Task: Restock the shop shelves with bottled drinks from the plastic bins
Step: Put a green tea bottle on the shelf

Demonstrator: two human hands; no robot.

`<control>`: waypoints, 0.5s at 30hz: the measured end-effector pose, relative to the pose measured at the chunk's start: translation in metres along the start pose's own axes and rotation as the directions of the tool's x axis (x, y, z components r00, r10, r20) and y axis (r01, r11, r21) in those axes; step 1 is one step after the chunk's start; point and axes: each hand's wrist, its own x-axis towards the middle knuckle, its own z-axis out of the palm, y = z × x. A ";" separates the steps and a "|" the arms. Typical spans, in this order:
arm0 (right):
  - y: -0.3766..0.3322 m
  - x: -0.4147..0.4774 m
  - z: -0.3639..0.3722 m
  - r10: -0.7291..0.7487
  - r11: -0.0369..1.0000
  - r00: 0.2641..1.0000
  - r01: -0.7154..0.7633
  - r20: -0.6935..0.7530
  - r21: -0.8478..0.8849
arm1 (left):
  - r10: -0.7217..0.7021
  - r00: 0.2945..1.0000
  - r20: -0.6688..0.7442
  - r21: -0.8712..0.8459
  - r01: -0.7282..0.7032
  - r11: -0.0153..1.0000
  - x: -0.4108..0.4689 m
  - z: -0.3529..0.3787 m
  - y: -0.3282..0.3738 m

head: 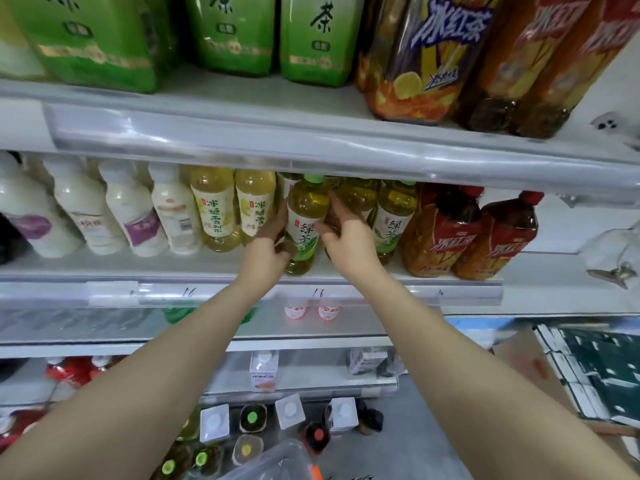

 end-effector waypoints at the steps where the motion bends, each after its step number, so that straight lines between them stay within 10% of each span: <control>1: 0.002 0.000 0.002 -0.014 1.000 1.000 0.014 0.014 -0.007 | 0.030 0.999 -0.014 0.015 -0.029 0.999 0.001 0.000 -0.005; 15: 0.039 -0.019 0.037 0.214 0.950 0.953 -0.254 0.216 0.180 | 0.021 0.999 -0.040 0.077 -0.018 0.997 0.007 0.014 -0.035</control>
